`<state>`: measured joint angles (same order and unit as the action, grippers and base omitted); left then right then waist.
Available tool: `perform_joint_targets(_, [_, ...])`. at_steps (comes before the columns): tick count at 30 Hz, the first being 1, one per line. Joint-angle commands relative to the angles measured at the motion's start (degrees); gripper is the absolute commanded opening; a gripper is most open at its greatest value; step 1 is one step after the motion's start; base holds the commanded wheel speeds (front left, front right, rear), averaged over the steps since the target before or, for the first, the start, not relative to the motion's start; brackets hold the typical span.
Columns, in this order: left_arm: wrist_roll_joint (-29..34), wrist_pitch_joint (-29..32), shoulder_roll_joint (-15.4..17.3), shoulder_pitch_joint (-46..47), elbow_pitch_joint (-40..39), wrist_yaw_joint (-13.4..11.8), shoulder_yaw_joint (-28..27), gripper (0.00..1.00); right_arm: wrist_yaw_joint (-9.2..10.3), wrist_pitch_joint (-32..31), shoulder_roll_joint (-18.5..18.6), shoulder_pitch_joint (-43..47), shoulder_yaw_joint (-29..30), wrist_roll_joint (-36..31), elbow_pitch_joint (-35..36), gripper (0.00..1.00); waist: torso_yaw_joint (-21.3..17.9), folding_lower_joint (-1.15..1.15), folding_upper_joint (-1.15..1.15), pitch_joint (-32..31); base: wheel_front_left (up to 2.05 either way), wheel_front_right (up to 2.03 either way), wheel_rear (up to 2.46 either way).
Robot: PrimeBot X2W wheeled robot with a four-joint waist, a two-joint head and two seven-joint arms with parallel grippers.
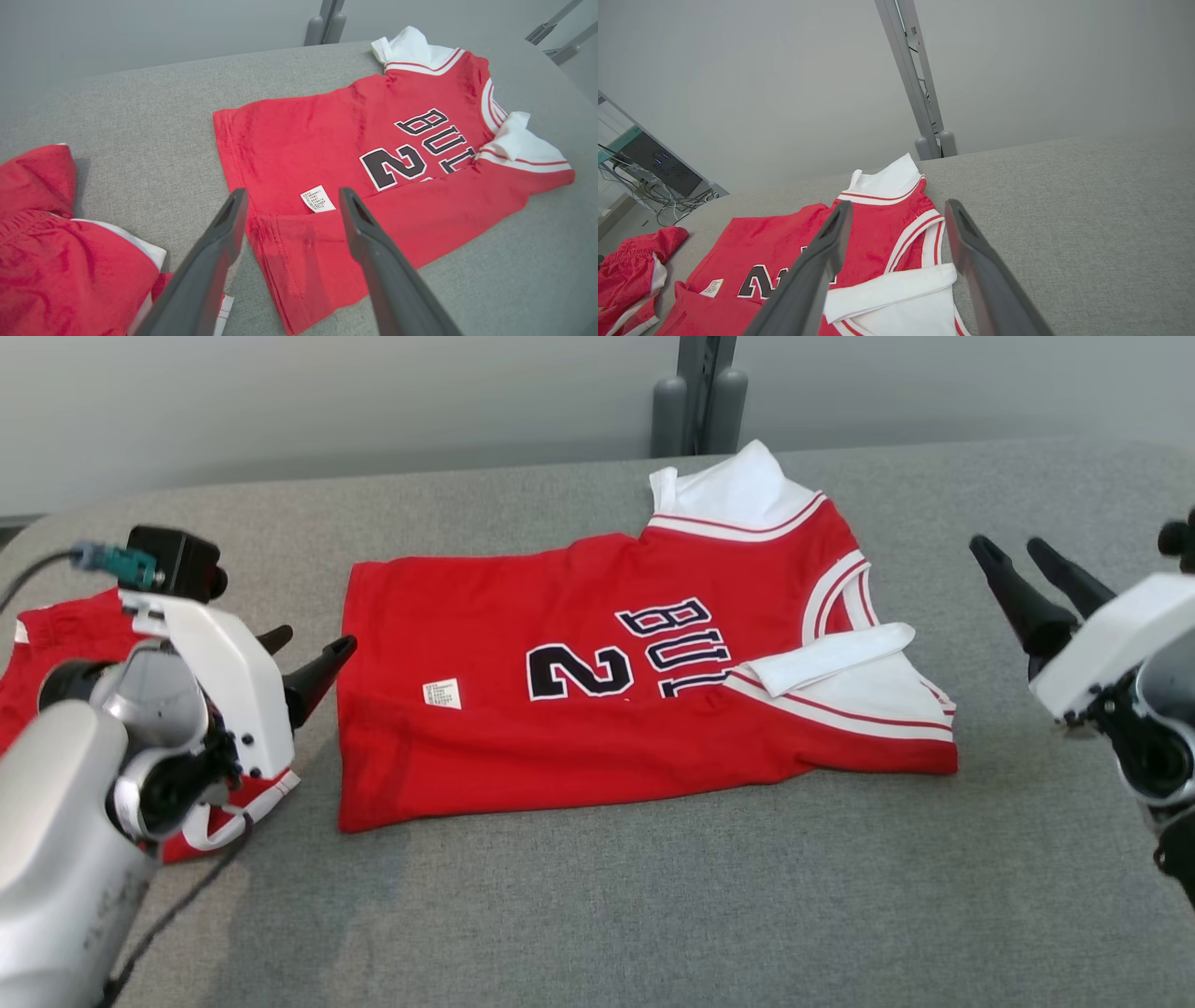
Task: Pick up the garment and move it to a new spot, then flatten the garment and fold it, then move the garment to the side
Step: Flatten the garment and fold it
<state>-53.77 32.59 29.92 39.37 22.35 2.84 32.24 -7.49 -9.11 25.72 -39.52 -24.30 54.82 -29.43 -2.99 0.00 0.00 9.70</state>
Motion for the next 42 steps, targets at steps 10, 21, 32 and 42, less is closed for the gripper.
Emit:
perform_joint_targets(10, [3.3,-21.1,-3.0,-16.4,-7.1,-7.8,-3.7,1.00,-0.01,9.8,-2.5,10.4,2.3,-3.2,-3.8,1.00,-0.2,0.00,0.00,-3.2,0.00,0.00,0.00])
perform_joint_targets(21, [7.3,-24.4,-5.6,-22.1,-4.8,-13.0,-0.2,1.00,-0.01,1.5,-6.5,9.2,1.0,-2.0,-11.9,1.00,0.3,0.00,0.00,-1.2,0.00,0.00,0.00])
perform_joint_targets(32, [7.0,-23.2,-10.1,-16.9,6.4,-10.3,2.4,1.00,-0.01,-3.2,-8.2,5.7,-0.4,-1.6,-19.3,1.00,1.7,0.00,0.00,0.6,0.00,0.00,0.00])
perform_joint_targets(42, [6.5,-23.6,-13.4,-13.5,15.2,-7.1,3.7,0.43,-0.01,-4.0,-8.7,4.9,-2.3,-0.7,-20.1,0.55,1.6,0.00,0.00,1.1,0.00,0.00,0.00])
